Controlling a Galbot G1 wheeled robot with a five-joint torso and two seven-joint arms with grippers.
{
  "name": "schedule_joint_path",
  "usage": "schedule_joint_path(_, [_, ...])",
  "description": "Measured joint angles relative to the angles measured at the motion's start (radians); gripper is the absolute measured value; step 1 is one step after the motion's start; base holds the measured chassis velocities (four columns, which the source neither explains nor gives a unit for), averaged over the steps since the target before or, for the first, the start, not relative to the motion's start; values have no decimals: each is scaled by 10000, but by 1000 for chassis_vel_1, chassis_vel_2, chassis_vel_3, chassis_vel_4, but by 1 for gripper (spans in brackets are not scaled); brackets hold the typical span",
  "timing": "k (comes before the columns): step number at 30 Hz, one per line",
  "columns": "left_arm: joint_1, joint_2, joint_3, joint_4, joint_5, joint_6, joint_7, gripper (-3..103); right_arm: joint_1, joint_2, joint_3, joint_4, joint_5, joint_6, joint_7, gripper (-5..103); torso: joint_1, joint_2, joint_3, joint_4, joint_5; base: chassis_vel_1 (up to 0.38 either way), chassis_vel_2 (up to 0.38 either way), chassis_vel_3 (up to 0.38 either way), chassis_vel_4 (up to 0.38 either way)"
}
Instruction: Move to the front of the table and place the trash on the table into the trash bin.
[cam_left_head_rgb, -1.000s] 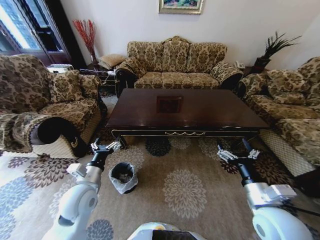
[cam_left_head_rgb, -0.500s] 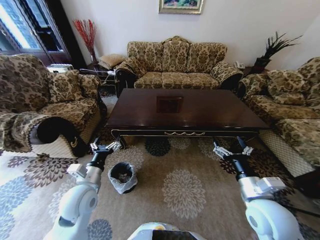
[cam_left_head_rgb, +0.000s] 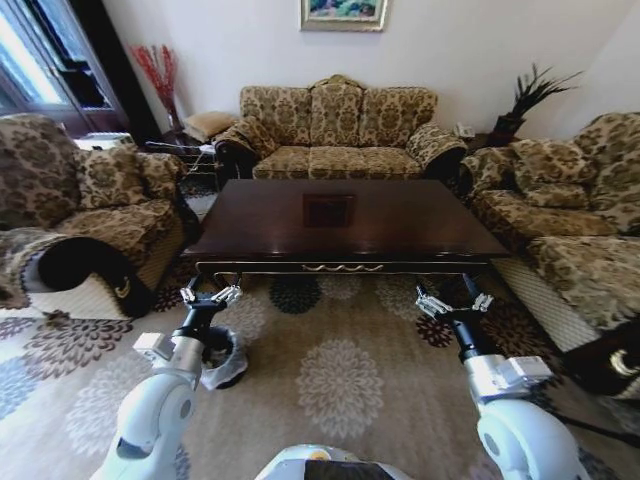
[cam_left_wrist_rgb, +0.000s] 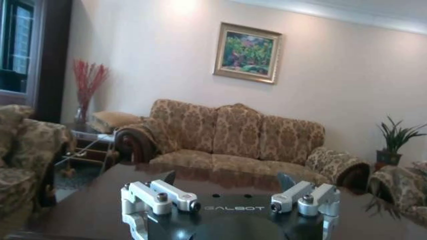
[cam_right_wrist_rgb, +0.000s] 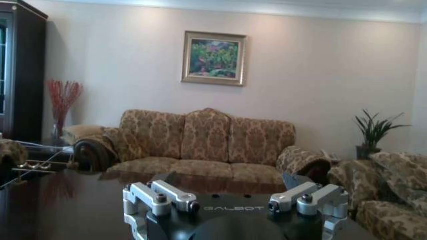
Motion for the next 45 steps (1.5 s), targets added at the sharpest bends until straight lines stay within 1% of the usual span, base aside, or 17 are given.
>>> schedule_joint_path(6, [30,-23,19,-25,44,-27,71,100,-25,20,-80,-64,-92,56,31,100,2,0,1,-1,2,-440,-149,413,147])
schedule_joint_path(7, [36,-47,20,-29,59,-34,81,100,-26,16,-129,-79,-156,69,76,100,1,0,0,-1,-12,-450,-106,434,84])
schedule_joint_path(9, [55,-97,23,-62,73,-45,109,100,57,-22,-282,-93,-418,112,355,100,11,-3,5,4,8,-383,-20,404,13])
schedule_joint_path(14, [74,-142,33,-89,78,-73,164,100,155,-83,-344,-37,-517,79,618,100,12,-3,4,2,2,-316,31,292,-35])
schedule_joint_path(17, [120,-165,45,-91,107,-96,191,100,75,-58,-229,-6,-531,93,660,100,14,-4,6,2,-2,-59,25,74,-38])
schedule_joint_path(19, [214,-166,70,-92,177,-132,211,100,-91,18,-159,-13,-573,208,635,100,3,-3,1,2,-16,28,21,-17,-15])
schedule_joint_path(22, [303,-230,91,-104,283,-283,307,100,-284,155,-75,-57,-660,369,583,100,-5,0,-2,4,-3,68,24,-36,-8])
schedule_joint_path(26, [396,-365,152,-190,288,-355,347,100,-503,325,100,-71,-639,411,527,100,-5,0,-2,-1,-2,67,-18,-32,8])
schedule_joint_path(29, [464,-416,168,-256,168,-357,353,100,-530,377,235,-67,-573,271,546,100,1,-1,1,0,3,0,0,0,0])
schedule_joint_path(31, [543,-432,169,-348,68,-312,353,100,-624,425,414,11,-452,14,517,100,5,-2,3,1,2,0,0,0,0])
schedule_joint_path(36, [628,-413,162,-522,26,-101,317,100,-757,502,558,92,-307,-112,443,100,5,-1,2,3,-1,0,0,0,0])
schedule_joint_path(38, [630,-382,148,-547,206,-38,222,100,-819,579,570,113,-259,-99,403,100,3,0,1,2,-1,0,0,0,0])
schedule_joint_path(40, [572,-357,116,-448,803,-65,123,100,-999,687,575,254,-256,10,222,100,3,-1,1,2,0,0,0,0,0])
schedule_joint_path(41, [572,-357,116,-448,803,-65,123,100,-999,687,575,254,-256,10,222,100,3,-1,1,2,0,0,0,0,0])
schedule_joint_path(42, [540,-354,100,-331,1320,-167,86,100,-1112,715,604,346,-259,39,99,100,4,-1,2,1,-1,0,0,0,0])
schedule_joint_path(43, [515,-361,98,-253,1607,-266,73,100,-1198,717,639,387,-272,78,-43,100,4,-1,2,1,-3,0,0,0,0])
schedule_joint_path(45, [488,-380,118,-215,1720,-284,-39,100,-1231,715,659,389,-298,115,-151,100,4,-1,2,1,-3,0,0,0,0])
